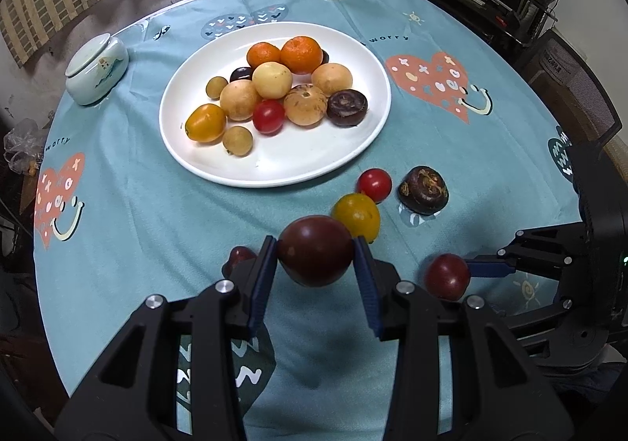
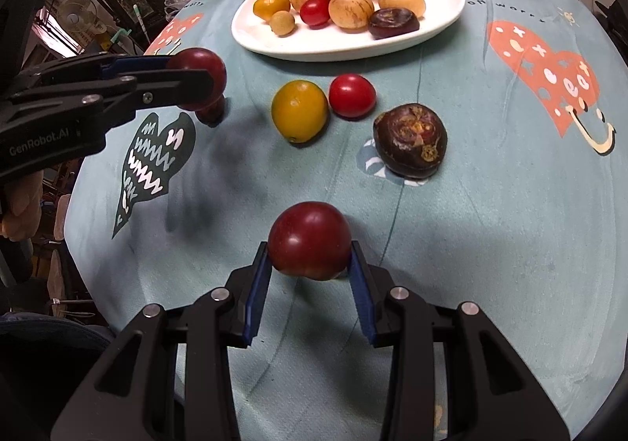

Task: Organize fruits
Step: 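Hold the red plum and dark plum lifted above the table in both tools, then carry both plums over the white plate and open both tools to release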

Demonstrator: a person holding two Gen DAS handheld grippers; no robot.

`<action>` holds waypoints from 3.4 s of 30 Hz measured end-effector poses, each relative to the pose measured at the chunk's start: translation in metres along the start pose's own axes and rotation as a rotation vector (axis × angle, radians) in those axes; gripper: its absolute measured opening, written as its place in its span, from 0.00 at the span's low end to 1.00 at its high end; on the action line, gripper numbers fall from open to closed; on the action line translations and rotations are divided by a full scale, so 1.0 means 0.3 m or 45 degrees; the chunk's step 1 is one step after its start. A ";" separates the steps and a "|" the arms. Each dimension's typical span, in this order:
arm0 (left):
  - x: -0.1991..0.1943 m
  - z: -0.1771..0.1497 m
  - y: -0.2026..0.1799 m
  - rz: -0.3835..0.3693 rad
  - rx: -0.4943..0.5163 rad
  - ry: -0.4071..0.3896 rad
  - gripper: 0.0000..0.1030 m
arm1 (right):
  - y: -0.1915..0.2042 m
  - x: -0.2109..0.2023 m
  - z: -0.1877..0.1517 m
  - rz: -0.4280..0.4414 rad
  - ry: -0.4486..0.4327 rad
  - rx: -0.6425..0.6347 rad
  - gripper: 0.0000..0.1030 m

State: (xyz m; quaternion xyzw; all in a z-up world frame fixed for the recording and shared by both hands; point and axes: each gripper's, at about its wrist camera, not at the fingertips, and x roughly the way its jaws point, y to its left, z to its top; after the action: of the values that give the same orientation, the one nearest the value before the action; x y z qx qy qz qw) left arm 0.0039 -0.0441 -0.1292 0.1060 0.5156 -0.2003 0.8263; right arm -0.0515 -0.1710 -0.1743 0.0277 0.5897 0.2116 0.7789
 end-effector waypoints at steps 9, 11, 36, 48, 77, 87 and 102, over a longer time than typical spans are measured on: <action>-0.032 0.010 0.056 -0.018 -0.052 -0.052 0.39 | -0.003 -0.006 0.007 -0.006 0.003 0.003 0.39; -0.054 0.003 0.090 -0.009 -0.076 -0.081 0.39 | -0.008 -0.013 0.007 -0.008 -0.005 0.008 0.39; -0.033 0.018 0.113 -0.042 -0.111 -0.055 0.39 | -0.019 0.003 0.022 0.000 0.028 -0.001 0.39; -0.037 0.013 0.108 -0.046 -0.113 -0.054 0.39 | 0.001 0.008 0.022 0.012 0.033 -0.029 0.39; -0.070 0.081 0.072 -0.059 -0.056 -0.116 0.39 | -0.008 -0.082 0.111 0.007 -0.090 -0.039 0.39; -0.033 0.140 0.096 -0.068 -0.055 -0.110 0.39 | -0.042 -0.068 0.181 0.001 -0.093 -0.044 0.39; 0.105 0.409 0.233 -0.002 -0.154 -0.156 0.40 | -0.124 -0.046 0.640 -0.084 -0.289 -0.081 0.39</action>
State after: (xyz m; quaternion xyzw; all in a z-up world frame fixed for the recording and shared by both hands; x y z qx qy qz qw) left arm 0.1462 -0.0352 -0.1049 0.0430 0.4755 -0.1756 0.8609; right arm 0.1351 -0.1701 -0.1144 0.0074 0.4912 0.2000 0.8478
